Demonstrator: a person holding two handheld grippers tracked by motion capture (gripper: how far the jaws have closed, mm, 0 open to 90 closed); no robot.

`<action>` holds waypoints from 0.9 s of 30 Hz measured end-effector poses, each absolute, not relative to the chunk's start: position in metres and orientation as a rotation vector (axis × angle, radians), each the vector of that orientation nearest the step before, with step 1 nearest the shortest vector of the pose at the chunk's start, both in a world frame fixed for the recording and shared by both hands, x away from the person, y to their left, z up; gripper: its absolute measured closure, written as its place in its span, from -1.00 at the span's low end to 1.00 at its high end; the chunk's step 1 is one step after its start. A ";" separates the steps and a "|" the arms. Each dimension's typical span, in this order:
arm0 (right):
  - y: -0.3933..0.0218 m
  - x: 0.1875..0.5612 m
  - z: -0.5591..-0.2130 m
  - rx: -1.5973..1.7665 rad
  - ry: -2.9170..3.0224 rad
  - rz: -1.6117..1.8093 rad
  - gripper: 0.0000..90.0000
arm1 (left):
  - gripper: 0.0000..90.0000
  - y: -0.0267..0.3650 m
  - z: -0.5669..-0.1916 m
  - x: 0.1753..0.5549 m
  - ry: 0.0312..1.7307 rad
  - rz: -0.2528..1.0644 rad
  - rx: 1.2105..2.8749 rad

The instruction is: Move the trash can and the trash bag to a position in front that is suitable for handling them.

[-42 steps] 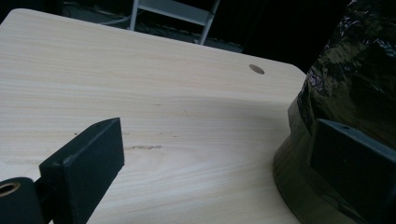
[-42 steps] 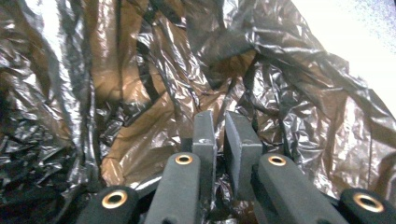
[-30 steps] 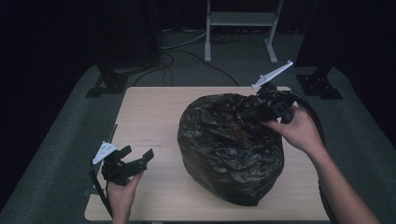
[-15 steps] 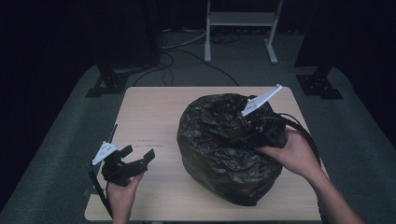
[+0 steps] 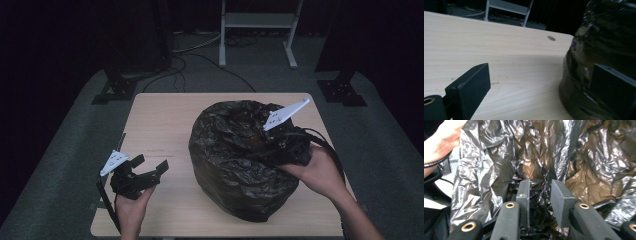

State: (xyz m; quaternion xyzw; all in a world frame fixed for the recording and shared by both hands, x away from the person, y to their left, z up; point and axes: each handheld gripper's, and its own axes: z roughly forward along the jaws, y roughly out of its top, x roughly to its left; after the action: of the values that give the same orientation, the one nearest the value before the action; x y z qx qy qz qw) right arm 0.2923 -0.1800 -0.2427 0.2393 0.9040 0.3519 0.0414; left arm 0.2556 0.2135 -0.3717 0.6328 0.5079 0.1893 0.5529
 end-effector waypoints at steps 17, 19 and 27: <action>-0.208 0.285 -0.220 0.714 2.684 1.177 0.45 | -0.92 0.192 -0.305 0.259 0.978 0.434 1.615; -0.209 0.286 -0.221 0.712 2.690 1.165 0.44 | -0.92 0.191 -0.297 0.263 0.930 0.427 1.632; -0.210 0.289 -0.224 0.726 2.696 1.166 0.37 | -0.91 0.191 -0.269 0.278 0.771 0.393 1.747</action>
State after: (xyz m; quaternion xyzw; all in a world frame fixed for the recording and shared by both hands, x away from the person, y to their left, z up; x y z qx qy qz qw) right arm 0.2895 -0.2104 -0.2244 0.2395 0.8896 0.3846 0.0581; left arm 0.2783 0.1910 -0.2686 0.7415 0.3273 0.1670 0.5614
